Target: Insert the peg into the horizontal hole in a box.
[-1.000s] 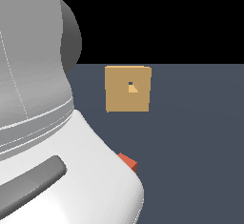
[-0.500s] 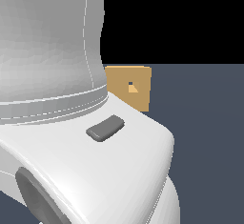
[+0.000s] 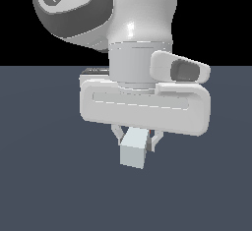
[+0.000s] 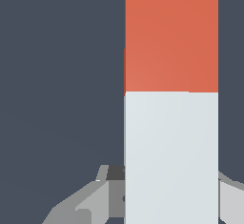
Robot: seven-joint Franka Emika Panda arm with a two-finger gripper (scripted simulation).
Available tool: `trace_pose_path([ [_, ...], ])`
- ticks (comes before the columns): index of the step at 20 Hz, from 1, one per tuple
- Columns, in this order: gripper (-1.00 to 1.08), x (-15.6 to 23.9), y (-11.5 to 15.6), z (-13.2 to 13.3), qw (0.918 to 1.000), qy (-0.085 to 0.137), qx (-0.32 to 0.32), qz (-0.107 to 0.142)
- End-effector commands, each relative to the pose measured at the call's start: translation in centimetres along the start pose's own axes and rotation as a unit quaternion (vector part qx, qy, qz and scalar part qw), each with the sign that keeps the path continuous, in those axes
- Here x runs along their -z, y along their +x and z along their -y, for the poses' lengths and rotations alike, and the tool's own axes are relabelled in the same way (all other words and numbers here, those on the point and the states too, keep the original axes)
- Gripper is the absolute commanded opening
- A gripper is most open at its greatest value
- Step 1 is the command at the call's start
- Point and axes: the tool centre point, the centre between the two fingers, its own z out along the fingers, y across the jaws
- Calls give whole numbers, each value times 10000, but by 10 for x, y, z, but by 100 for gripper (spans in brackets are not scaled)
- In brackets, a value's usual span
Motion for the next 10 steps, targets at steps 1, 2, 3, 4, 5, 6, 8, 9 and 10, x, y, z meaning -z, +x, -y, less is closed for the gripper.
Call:
trace_pose_path([
  [1,-100,12,39,-6,9988,-13,480,1],
  [2,-100,16,53,-6,9979,-13,652,0],
  [3,-100,20,66,-6,9967,-13,816,-1],
  [4,-100,24,79,-6,9953,-13,970,-2],
  [5,-100,27,91,-5,9938,-12,1114,-4],
  [6,-100,30,101,-4,9922,-12,1243,-5],
  [8,-100,34,118,-2,9894,-12,1451,-8],
  [9,-100,36,125,-1,9882,-11,1529,-9],
  [10,-100,37,129,0,9873,-11,1587,-10],
])
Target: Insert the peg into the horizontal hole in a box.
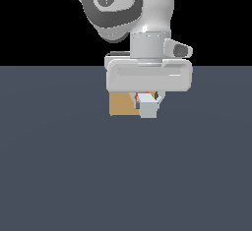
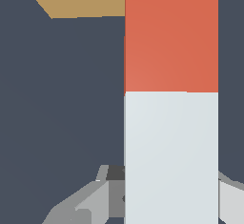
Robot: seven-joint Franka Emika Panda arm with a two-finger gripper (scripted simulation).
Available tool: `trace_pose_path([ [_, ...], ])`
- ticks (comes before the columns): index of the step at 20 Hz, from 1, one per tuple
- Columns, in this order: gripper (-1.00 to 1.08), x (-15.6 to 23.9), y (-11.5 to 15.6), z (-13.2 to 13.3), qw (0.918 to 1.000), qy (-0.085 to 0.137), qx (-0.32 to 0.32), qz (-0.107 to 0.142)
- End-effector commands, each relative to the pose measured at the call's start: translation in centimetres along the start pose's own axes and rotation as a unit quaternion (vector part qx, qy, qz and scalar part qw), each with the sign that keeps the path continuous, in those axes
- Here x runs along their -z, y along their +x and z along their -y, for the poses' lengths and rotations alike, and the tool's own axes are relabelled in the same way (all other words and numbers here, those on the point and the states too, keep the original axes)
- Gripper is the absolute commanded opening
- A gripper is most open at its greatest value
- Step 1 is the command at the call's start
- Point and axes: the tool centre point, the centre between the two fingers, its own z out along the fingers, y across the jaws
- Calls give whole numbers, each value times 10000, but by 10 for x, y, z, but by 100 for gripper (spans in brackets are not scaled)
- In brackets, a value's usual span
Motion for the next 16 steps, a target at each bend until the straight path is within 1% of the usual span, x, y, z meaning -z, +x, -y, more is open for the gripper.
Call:
trace_pose_path([
  [1,-100,5,12,-2,9999,-7,157,2],
  [13,-100,5,13,-2,9998,2,200,2],
  [16,-100,5,17,-1,9998,2,200,2],
])
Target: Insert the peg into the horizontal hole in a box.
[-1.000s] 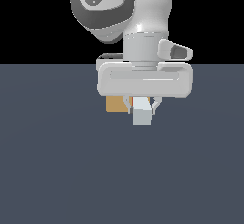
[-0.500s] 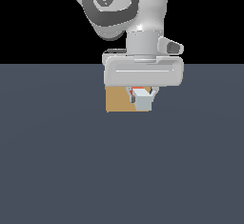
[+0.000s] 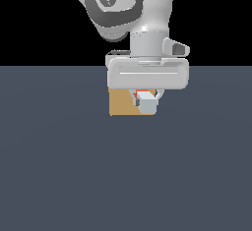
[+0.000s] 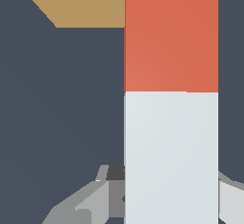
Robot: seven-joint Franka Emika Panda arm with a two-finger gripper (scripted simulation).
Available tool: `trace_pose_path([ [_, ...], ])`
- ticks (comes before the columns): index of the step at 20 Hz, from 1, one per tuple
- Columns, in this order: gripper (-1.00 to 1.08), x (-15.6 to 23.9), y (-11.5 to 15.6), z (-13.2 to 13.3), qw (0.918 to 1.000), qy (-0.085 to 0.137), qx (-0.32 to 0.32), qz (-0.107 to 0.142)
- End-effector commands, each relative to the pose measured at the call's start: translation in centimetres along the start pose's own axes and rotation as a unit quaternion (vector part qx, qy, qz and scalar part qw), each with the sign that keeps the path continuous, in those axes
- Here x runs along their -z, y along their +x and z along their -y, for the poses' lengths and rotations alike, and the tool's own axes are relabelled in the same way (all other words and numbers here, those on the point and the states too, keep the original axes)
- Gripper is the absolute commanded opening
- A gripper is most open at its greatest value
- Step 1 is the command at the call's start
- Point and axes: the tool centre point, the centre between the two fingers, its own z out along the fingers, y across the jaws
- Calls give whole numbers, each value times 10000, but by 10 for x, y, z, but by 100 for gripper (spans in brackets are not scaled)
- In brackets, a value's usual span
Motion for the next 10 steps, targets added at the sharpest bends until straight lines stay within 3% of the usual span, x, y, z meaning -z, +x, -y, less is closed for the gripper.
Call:
trace_pose_path([
  [1,-100,1,6,-1,10000,-13,6,-2],
  [10,-100,3,70,1,10000,-23,8,-2],
])
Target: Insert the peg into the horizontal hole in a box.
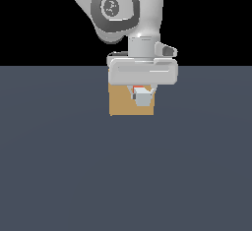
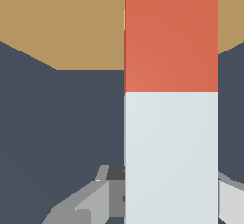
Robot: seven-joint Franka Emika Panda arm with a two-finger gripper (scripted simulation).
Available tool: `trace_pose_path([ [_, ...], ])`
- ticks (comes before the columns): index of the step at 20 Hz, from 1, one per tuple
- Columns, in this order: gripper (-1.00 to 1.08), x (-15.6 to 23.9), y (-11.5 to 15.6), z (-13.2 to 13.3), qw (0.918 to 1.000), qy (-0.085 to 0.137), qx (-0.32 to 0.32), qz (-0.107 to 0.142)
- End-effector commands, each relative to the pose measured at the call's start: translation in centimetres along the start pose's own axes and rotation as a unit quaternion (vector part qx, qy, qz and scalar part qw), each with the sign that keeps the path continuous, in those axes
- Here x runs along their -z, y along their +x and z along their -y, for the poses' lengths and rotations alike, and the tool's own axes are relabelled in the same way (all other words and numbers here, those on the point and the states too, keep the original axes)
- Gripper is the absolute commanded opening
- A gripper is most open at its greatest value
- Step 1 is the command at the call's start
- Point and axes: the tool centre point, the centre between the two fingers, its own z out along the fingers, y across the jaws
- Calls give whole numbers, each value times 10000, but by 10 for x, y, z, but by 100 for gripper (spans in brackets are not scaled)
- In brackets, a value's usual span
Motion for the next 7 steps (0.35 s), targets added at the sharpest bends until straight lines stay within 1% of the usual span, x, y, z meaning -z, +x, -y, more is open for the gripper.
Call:
trace_pose_path([
  [1,-100,2,18,-1,10000,-15,0,-2],
  [4,-100,2,31,-1,10000,-18,1,-2],
  [7,-100,2,36,-1,10000,-18,1,-2],
])
